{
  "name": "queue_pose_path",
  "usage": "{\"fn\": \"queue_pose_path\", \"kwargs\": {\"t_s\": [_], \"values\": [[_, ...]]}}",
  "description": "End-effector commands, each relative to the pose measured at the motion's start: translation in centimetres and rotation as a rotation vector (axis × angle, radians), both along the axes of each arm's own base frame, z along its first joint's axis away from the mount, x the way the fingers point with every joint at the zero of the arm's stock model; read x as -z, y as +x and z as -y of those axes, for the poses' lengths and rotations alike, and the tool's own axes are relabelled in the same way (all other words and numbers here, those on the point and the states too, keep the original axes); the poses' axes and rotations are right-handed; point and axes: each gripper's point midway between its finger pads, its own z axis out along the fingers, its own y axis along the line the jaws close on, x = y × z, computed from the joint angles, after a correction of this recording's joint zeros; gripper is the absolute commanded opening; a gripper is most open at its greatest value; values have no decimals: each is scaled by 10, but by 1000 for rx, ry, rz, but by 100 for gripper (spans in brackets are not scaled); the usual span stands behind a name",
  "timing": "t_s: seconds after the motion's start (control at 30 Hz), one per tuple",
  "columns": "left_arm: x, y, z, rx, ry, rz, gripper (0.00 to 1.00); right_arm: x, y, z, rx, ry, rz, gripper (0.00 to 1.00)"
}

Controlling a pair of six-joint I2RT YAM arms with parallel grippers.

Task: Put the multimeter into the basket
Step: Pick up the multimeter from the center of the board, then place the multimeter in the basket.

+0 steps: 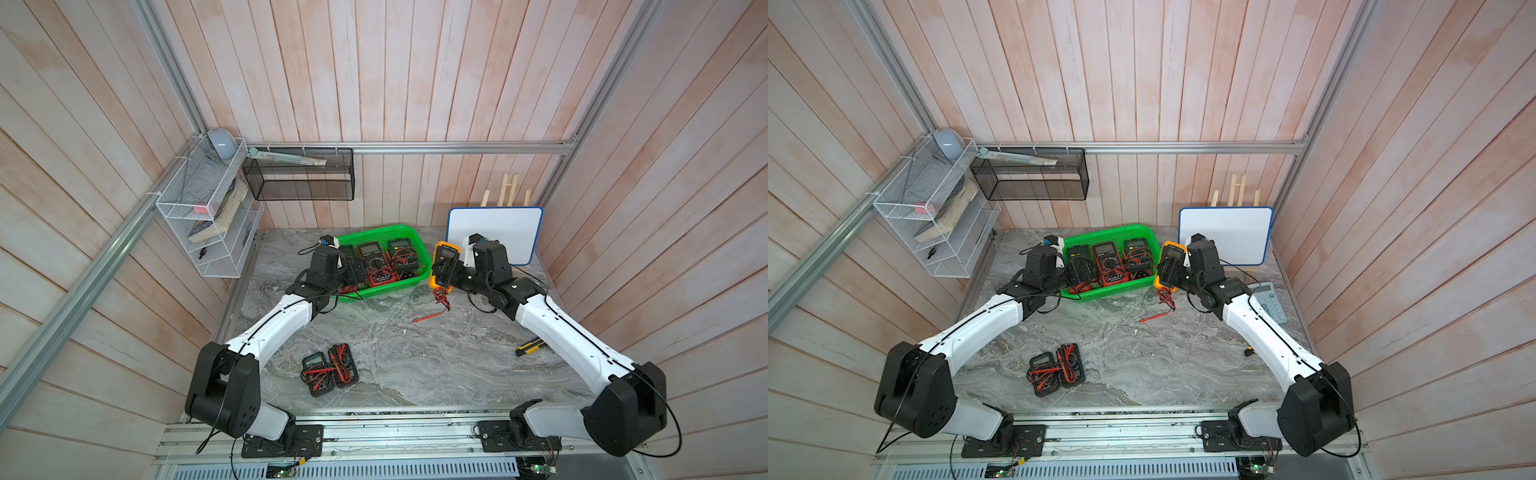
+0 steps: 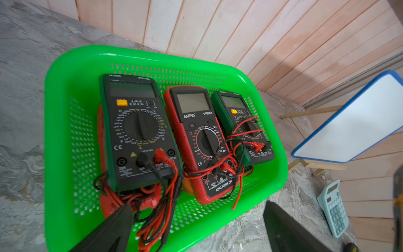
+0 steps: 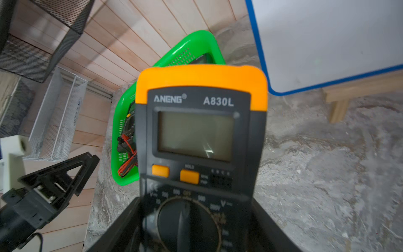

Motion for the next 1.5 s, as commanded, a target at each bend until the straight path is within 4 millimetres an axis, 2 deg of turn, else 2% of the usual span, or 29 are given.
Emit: {"fn": "queue_pose_path", "kwargs": {"t_s": [0.0, 0.27, 0.5, 0.7, 0.83, 0.97, 1.23, 1.47], "values": [[-9, 1, -14, -18, 18, 17, 100, -28, 11, -16, -50, 13, 78, 33], [-10, 3, -36, -64, 18, 19, 100, -81, 39, -42, -103, 68, 202, 33], [-8, 2, -48, -89, 17, 13, 100, -124, 70, -53, -96, 71, 335, 33], [-7, 1, -51, -99, 23, 12, 100, -152, 99, -59, -82, 53, 447, 33], [-6, 0, -54, -109, 29, 7, 100, -162, 118, -58, -54, 60, 511, 33], [-6, 0, -54, -107, 30, 4, 100, -158, 142, -62, -51, 35, 535, 33], [-5, -1, -52, -102, 21, -2, 100, -122, 189, -77, -46, -39, 587, 33], [-1, -3, -52, -105, 9, -13, 100, -90, 212, -101, -66, 29, 537, 33]]}}
